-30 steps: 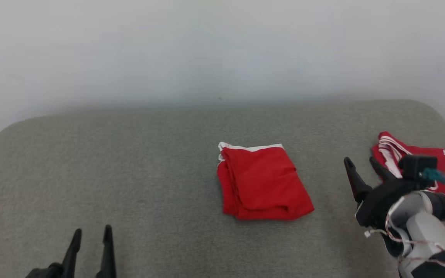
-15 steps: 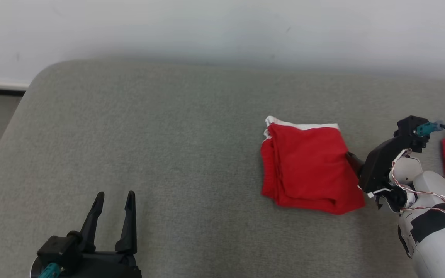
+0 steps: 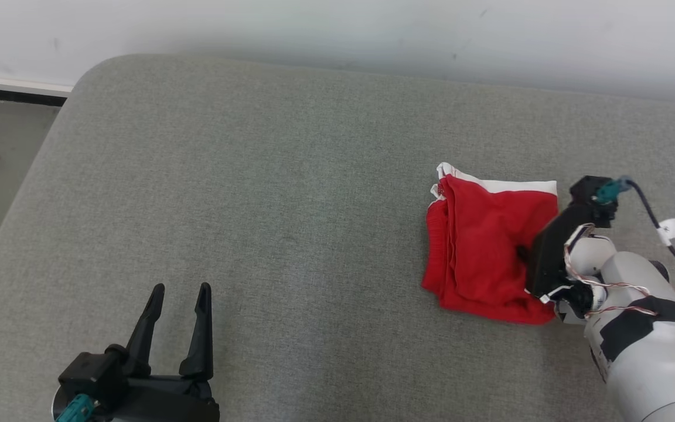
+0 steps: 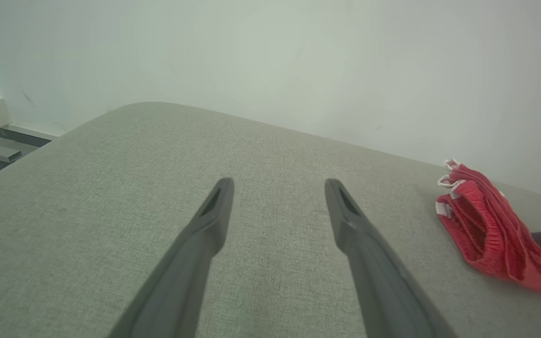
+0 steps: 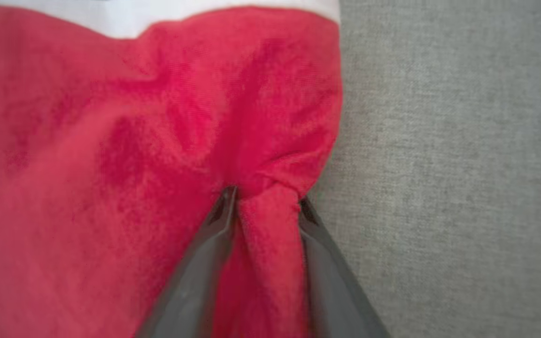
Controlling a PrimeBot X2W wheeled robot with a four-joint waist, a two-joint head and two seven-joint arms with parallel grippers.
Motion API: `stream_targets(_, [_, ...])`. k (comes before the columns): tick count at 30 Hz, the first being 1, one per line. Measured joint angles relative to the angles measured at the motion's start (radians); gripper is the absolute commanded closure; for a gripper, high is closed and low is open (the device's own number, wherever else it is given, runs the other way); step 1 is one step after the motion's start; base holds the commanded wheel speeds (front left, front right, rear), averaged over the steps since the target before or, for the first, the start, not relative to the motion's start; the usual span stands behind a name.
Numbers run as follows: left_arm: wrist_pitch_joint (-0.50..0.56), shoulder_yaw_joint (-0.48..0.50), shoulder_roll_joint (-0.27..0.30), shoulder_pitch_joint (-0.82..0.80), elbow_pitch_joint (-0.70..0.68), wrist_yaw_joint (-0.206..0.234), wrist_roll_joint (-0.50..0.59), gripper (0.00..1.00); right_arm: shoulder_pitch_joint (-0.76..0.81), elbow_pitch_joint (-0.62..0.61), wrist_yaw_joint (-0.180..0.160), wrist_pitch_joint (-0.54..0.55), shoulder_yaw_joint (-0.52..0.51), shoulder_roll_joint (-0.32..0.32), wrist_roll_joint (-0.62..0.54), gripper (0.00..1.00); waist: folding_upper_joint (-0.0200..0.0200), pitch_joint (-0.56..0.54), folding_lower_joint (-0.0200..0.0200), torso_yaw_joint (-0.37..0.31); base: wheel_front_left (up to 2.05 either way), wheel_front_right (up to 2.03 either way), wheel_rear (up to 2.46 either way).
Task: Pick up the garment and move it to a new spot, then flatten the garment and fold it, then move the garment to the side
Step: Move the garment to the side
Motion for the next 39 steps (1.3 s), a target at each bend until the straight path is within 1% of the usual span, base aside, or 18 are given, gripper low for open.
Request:
stream_targets(3, [0.000, 0.003, 0.000, 0.001, -0.009, 0.000, -0.002, 0.00, -0.002, -0.029, 0.006, 0.012, 0.059, 0.001, -0.030, 1.00, 0.0000, -0.003, 0.0000, -0.020, 0.00, 0.00, 0.00])
stream_targets(6, [0.000, 0.007, 0.000, 0.001, -0.021, 0.000, -0.007, 0.00, -0.017, -0.071, 0.008, 0.034, 0.132, -0.015, -0.062, 1.00, 0.0002, -0.004, 0.0001, -0.048, 0.00, 0.00, 0.00])
stream_targets(10, [0.000, 0.025, 0.000, 0.003, -0.044, 0.000, -0.010, 0.00, -0.055, -0.155, 0.007, 0.072, 0.256, -0.063, -0.077, 1.00, 0.0002, -0.001, 0.0002, -0.096, 0.00, 0.00, 0.00])
stream_targets(13, [-0.001, 0.045, -0.001, 0.006, -0.063, 0.000, -0.010, 0.00, -0.104, -0.238, 0.007, 0.104, 0.355, -0.084, -0.047, 1.00, 0.0001, 0.004, 0.0001, -0.143, 0.00, 0.00, 0.00])
stream_targets(16, [-0.001, 0.055, -0.001, 0.008, -0.075, 0.001, -0.011, 0.00, -0.137, -0.307, 0.007, 0.132, 0.423, -0.120, 0.012, 1.00, 0.0002, 0.011, 0.0002, -0.196, 0.00, 0.00, 0.00])
stream_targets(17, [-0.001, 0.054, -0.001, 0.002, -0.083, 0.001, -0.012, 0.00, -0.154, -0.343, 0.007, 0.145, 0.459, -0.153, 0.044, 1.00, 0.0002, 0.017, 0.0002, -0.233, 0.00, 0.00, 0.00])
stream_targets(18, [-0.001, 0.051, -0.001, -0.005, -0.084, 0.001, -0.012, 0.00, -0.163, -0.361, 0.007, 0.148, 0.474, -0.170, 0.059, 1.00, 0.0002, 0.021, 0.0002, -0.252, 0.00, 0.00, 0.00])
stream_targets(19, [-0.001, 0.048, -0.001, -0.012, -0.085, 0.001, -0.012, 0.00, -0.173, -0.377, 0.007, 0.148, 0.487, -0.189, 0.072, 1.00, 0.0001, 0.024, 0.0001, -0.270, 0.00, 0.00, 0.00])
stream_targets(20, [-0.001, 0.048, -0.001, -0.012, -0.085, 0.001, -0.012, 0.00, -0.173, -0.377, 0.007, 0.148, 0.487, -0.189, 0.072, 1.00, 0.0001, 0.024, 0.0001, -0.270, 0.00, 0.00, 0.00])
stream_targets(25, [-0.001, 0.036, -0.002, -0.042, -0.096, 0.001, -0.002, 0.00, -0.217, -0.438, 0.007, 0.137, 0.540, -0.299, 0.113, 1.00, 0.0002, 0.051, 0.0002, -0.356, 0.00, 0.00, 0.00])
stream_targets(28, [-0.001, 0.037, -0.002, -0.060, -0.110, 0.001, 0.018, 0.00, -0.256, -0.469, 0.007, 0.123, 0.572, -0.364, 0.118, 1.00, 0.0002, 0.074, 0.0002, -0.399, 0.00, 0.00, 0.00])
stream_targets(31, [-0.001, 0.034, -0.001, -0.072, -0.114, 0.000, 0.045, 0.00, -0.283, -0.469, 0.007, 0.098, 0.564, -0.418, 0.125, 1.00, 0.0001, 0.107, 0.0001, -0.430, 0.00, 0.00, 0.00])
stream_targets(33, [-0.001, 0.030, 0.002, -0.087, -0.123, 0.000, 0.053, 0.00, -0.291, -0.460, 0.007, 0.084, 0.559, -0.441, 0.118, 1.00, 0.0002, 0.132, 0.0002, -0.445, 0.00, 0.00, 0.00])
stream_targets(35, [-0.001, 0.027, 0.011, -0.097, -0.134, 0.000, 0.058, 0.00, -0.291, -0.444, 0.007, 0.075, 0.557, -0.451, 0.112, 1.00, 0.0002, 0.157, 0.0002, -0.459, 0.00, 0.00, 0.00])
stream_targets(39, [-0.001, 0.011, 0.039, -0.119, -0.147, 0.000, 0.060, 0.00, -0.292, -0.417, 0.007, 0.031, 0.561, -0.486, 0.046, 1.00, 0.0002, 0.204, 0.0002, -0.480, 0.00, 0.00, 0.00])
